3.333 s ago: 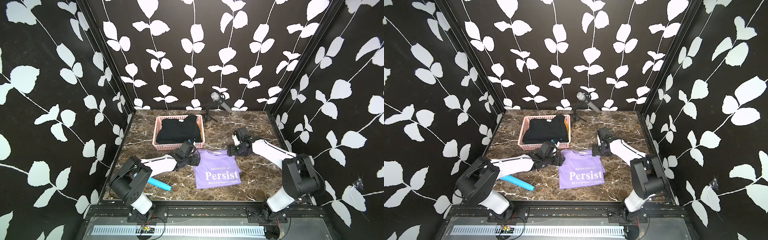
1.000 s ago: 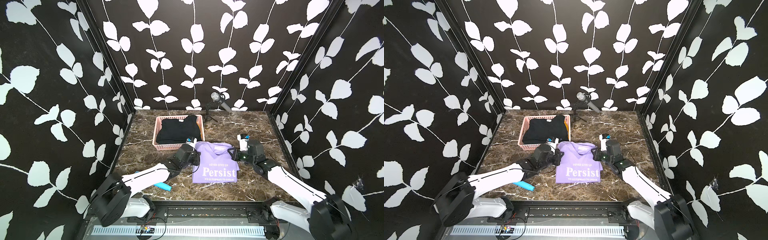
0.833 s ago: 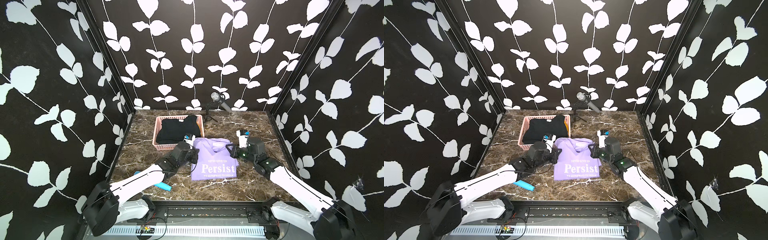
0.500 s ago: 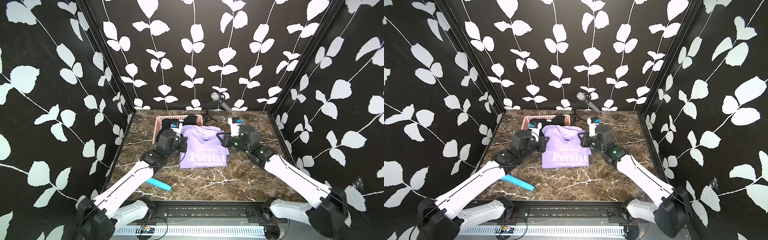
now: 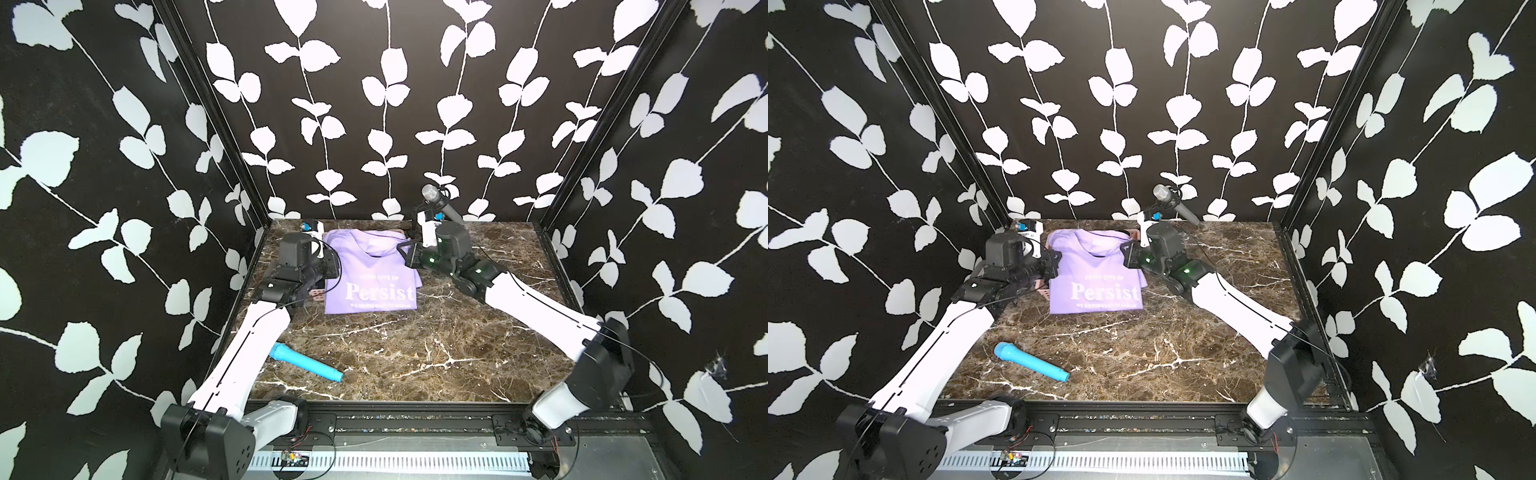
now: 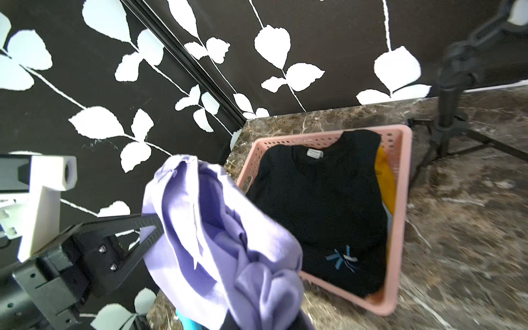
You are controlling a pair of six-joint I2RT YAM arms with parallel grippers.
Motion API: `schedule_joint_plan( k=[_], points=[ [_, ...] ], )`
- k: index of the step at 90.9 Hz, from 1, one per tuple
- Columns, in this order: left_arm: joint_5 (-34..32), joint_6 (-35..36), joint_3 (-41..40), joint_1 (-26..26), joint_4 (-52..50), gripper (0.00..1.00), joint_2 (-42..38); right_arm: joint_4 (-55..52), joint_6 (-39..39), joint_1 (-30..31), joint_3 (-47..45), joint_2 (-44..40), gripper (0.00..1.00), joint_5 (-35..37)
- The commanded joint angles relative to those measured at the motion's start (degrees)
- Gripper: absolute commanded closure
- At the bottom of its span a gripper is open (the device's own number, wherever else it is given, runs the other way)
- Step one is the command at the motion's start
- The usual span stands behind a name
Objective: Put the folded t-shirts into the basket
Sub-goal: Place the T-shirt in the bin.
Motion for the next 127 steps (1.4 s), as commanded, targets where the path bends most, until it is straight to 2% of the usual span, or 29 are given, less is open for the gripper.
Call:
schedule_joint_plan(
  k=[1,50,89,127],
  points=[
    [0.1,1.7,3.5,1.7,-1.7,1.00,1.9,1.7,1.8,0.6,4.8,4.3,1.00,1.6],
    [1.2,4.0,12.1,8.0,-2.4,1.00,16.9,-3.8,0.9,0.6,25.3,24.1,1.00,5.3],
    [-0.4,6.9,22.9,8.5,-5.2,1.00,31.5,-12.1,-1.1,-1.5,43.1,38.7,1.00,7.3],
    [-0.5,9.4,34.1,8.5,-9.2,1.00,44.9,-15.9,-0.8,-3.8,51.4,46.2,1.00,8.6]
  ],
)
